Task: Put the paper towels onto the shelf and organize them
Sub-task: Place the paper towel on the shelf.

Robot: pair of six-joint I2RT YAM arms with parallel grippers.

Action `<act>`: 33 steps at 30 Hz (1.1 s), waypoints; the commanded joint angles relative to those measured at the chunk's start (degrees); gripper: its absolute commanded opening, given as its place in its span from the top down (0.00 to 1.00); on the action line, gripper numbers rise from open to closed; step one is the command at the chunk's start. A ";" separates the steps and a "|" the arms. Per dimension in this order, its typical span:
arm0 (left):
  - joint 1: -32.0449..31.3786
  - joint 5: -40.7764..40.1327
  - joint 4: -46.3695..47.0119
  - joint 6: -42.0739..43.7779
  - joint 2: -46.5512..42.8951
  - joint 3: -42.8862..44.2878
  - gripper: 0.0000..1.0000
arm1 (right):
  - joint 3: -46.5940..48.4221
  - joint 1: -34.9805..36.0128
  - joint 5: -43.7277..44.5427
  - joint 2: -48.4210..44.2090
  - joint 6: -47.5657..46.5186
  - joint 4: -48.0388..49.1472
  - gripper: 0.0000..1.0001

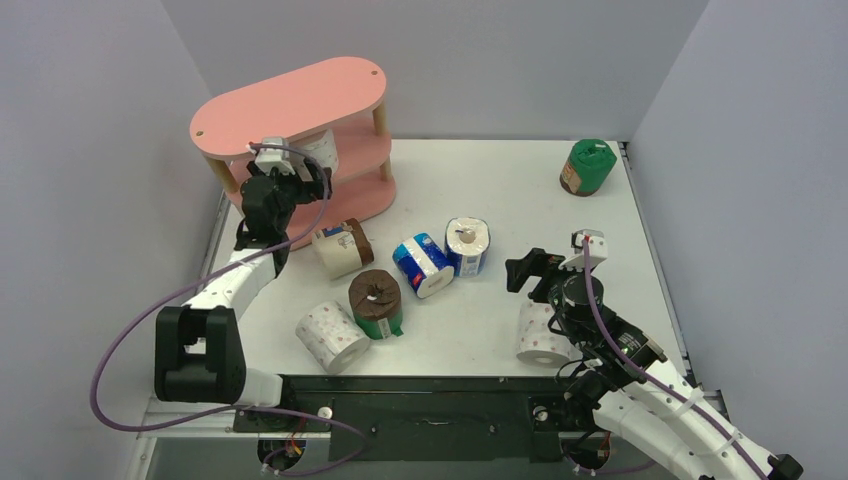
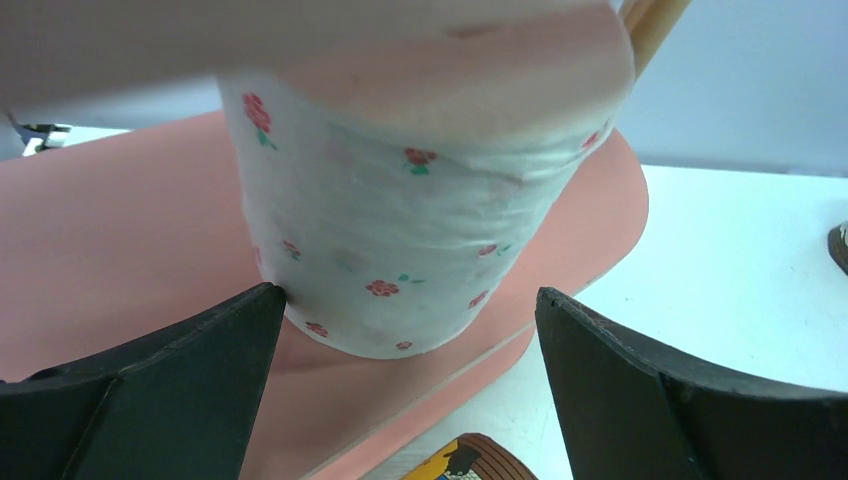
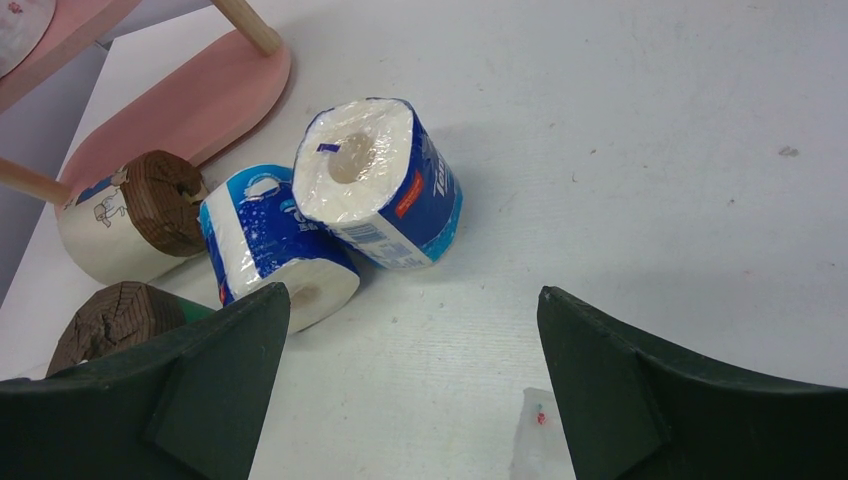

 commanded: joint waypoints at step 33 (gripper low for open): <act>-6.35 11.14 5.52 2.14 12.69 10.64 0.04 | -0.07 -0.51 0.28 0.64 0.50 1.31 0.11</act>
